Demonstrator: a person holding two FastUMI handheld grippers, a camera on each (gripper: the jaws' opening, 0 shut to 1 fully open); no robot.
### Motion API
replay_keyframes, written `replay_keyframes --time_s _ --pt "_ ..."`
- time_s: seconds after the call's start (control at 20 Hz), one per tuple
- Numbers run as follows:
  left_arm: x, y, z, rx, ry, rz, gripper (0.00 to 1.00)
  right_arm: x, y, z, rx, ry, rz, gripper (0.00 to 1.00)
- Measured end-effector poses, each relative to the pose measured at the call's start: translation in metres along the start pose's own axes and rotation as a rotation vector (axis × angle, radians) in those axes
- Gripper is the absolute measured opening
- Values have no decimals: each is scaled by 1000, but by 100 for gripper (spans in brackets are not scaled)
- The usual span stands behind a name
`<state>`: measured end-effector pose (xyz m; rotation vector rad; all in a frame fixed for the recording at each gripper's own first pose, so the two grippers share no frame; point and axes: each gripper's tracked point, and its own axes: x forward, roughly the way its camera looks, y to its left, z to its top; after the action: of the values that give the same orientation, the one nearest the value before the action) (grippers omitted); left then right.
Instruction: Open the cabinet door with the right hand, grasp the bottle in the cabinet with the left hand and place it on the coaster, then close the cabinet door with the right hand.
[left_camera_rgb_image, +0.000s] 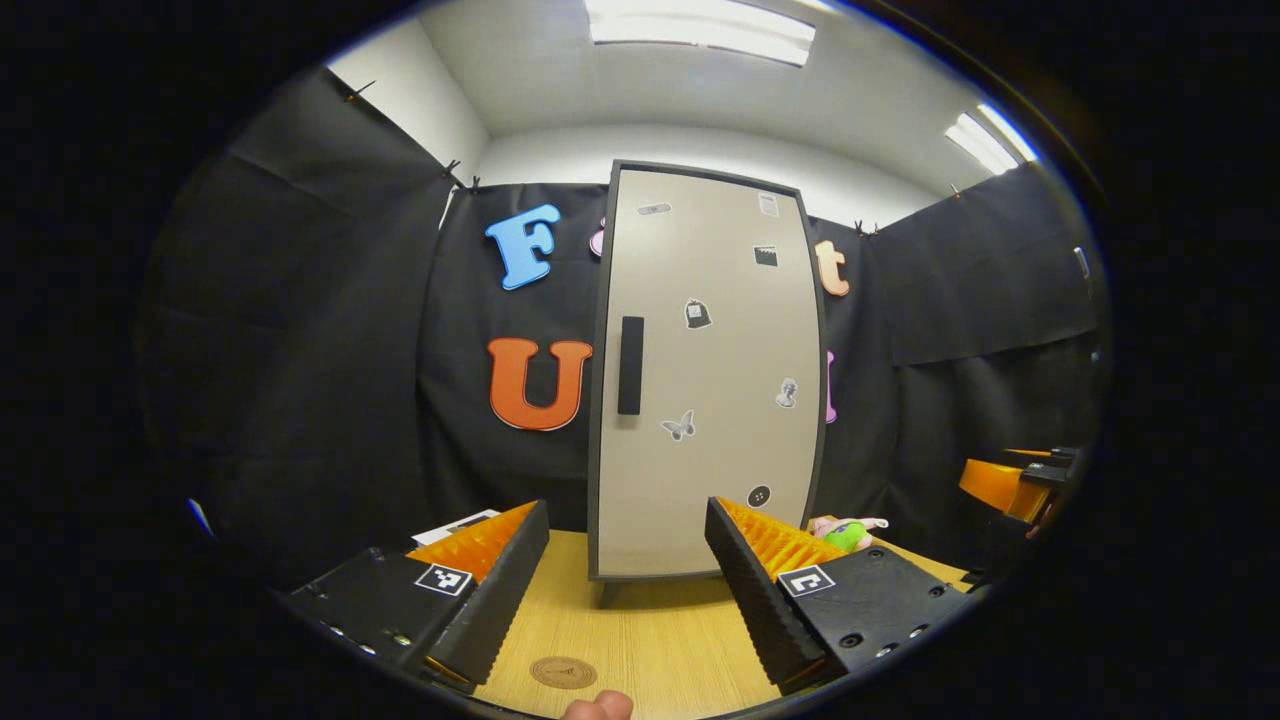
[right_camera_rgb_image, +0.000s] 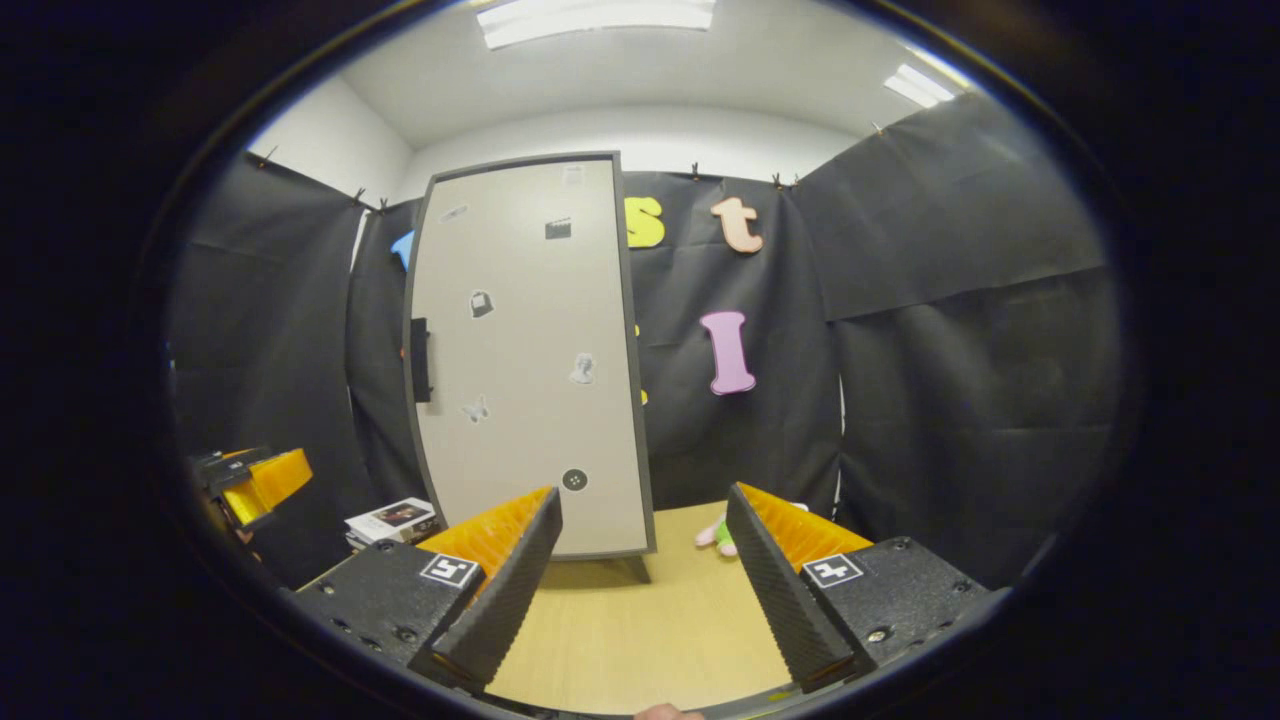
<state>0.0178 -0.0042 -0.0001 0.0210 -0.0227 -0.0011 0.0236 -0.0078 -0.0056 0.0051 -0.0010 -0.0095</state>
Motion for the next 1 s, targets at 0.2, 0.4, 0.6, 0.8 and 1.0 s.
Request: replay_keyframes --time_s 0.2,0.4,0.6,0.8,1.0 --pt "-1 0 2 2 1 -3 95 -1 0 -1 7 4 3 100" --pt "-2 -1 0 3 6 -6 95 -1 2 1 2 3 12 100" --pt "-5 -2 -1 7 10 -14 95 19 27 7 -18 22 105 100" --pt "-12 -1 -3 19 15 -13 95 53 56 20 -45 27 194 100" --pt "-19 -3 -6 11 28 -18 95 100 111 28 -58 33 295 100"
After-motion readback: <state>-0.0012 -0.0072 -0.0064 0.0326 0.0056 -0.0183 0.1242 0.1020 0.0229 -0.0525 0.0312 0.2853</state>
